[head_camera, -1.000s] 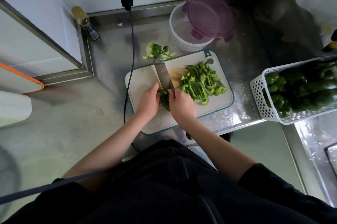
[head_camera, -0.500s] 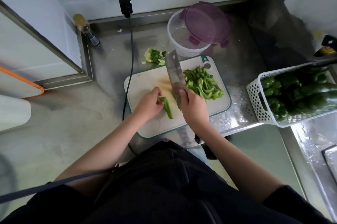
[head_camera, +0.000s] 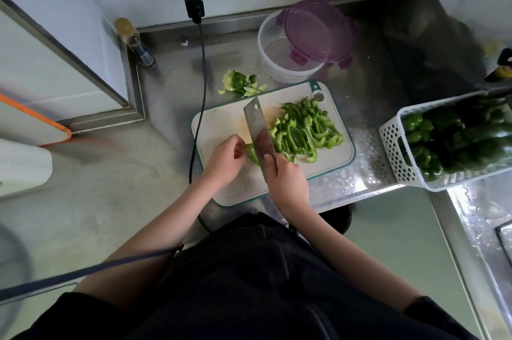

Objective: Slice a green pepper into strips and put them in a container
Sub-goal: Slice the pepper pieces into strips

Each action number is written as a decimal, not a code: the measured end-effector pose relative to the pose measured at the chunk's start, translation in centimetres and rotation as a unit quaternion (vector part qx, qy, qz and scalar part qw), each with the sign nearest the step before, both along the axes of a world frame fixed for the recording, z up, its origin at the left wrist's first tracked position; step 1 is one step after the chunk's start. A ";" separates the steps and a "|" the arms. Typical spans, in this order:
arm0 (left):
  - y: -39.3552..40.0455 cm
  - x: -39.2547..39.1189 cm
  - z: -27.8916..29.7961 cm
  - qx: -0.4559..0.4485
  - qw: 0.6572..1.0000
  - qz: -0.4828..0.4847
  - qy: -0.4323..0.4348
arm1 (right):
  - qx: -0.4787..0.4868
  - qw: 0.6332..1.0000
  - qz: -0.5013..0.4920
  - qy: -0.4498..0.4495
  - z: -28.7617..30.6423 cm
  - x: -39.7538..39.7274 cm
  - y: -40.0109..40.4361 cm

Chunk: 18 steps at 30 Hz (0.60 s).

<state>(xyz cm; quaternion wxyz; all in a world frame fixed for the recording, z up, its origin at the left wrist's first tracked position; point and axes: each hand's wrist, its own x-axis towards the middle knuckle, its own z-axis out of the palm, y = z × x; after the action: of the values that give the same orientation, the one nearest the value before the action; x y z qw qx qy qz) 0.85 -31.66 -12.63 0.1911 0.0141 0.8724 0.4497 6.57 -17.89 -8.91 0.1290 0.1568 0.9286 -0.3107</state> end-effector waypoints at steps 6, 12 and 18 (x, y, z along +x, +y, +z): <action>0.1 -0.5 0.2 -0.009 1.000 0.011 0.008 | 0.003 1.000 0.019 -0.007 0.0 0.1 0.2; 0.1 -1.5 0.4 -0.013 0.999 -0.028 0.041 | 0.005 0.999 0.030 0.008 0.6 0.6 2.0; -0.1 -2.7 -0.4 -0.030 0.998 -0.021 0.043 | 0.037 0.996 0.081 -0.003 1.3 1.2 5.7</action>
<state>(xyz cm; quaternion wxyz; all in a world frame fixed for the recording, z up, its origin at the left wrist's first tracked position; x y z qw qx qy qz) -1.86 -31.73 -12.99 0.1631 0.0463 0.8923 0.4184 7.73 -12.18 -7.65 0.1505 0.0863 0.9486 -0.2646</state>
